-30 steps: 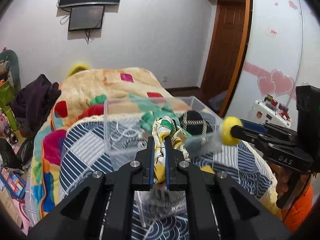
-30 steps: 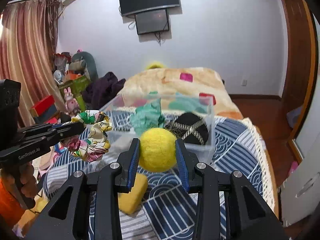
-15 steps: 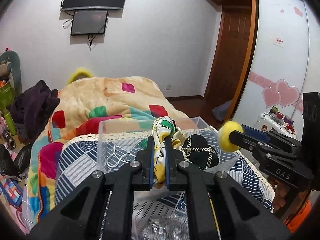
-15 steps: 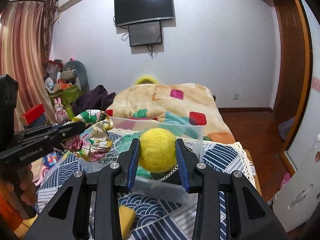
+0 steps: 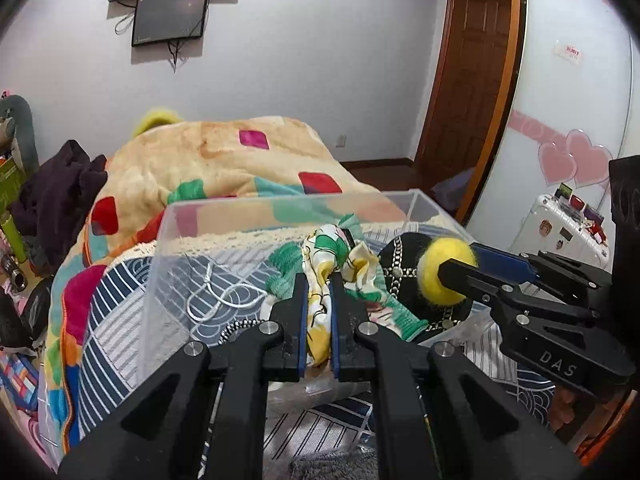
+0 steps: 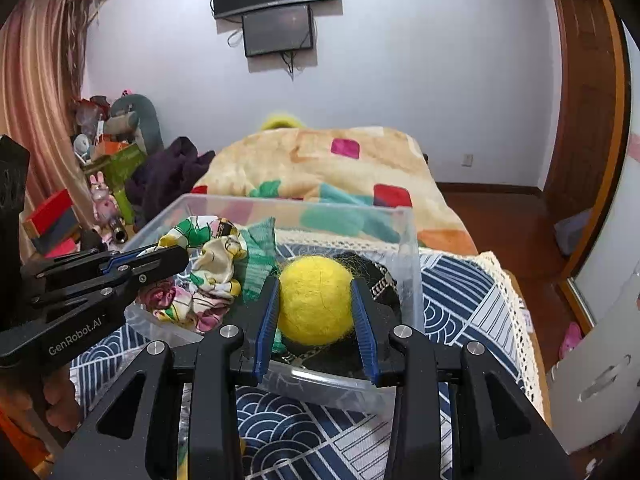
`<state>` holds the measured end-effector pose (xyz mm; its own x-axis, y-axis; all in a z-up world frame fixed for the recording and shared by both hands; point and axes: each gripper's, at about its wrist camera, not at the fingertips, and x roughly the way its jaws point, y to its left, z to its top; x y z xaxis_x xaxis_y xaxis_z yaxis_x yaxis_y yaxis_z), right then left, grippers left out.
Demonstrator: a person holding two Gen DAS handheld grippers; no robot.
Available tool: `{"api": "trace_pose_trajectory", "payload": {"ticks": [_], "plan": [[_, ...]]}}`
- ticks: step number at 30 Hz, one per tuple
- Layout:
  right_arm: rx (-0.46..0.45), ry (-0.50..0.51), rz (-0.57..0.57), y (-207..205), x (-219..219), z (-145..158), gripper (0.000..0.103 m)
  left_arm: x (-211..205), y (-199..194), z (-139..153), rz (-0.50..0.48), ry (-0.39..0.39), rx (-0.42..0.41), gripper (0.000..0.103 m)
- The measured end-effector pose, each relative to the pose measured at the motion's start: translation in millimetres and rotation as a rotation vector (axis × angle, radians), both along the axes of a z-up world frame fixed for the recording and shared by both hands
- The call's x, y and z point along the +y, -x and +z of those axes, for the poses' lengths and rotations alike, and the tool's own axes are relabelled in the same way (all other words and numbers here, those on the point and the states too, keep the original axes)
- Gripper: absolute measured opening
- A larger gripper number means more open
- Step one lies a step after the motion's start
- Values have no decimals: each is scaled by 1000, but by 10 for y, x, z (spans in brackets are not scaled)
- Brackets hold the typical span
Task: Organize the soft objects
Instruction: 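Lower the floral cloth into the box while the right tool drops the yellow ball in, then grasp the bagged silver glove with the left tool while the right tool grasps the sponge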
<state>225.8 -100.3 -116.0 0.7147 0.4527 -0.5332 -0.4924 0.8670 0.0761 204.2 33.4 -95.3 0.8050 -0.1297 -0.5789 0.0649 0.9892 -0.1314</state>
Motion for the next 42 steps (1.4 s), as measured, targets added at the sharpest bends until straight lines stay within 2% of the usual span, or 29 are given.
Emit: {"api": "trace_pose_trajectory", "payload": {"ticks": [5,10,14,17,19,24,28,30,31,35,42], "plan": [[25,11,0,-36,-14,-51,33,-45,-42,-111,-6,-35,31,8],[35,33,-1,-27,-14,-92,36,-30,-11,-90,-15,-42,33,16],[35,40,-3,-15,-47,-60,36,1,21,-79,-17,-37,38,26],[32,46,-6,-2,-64,-44,41,11,70,-65,-17,-22,35,29],[30,46,-6,8,-66,-31,49,11,108,-49,-24,-11,35,30],[9,52,-6,64,-47,21,53,2,235,31,-29,-8,17,47],[-26,51,-11,142,-62,109,61,19,383,148,-29,-5,-11,61],[-43,46,-14,174,-61,152,64,36,455,199,-21,-5,-17,79],[-51,41,-13,196,-67,178,66,51,488,216,-16,-3,-21,83],[-88,17,-11,305,-95,259,77,112,656,271,-7,-1,-29,91],[-69,-2,28,447,-52,180,78,207,836,141,16,7,16,94]]}}
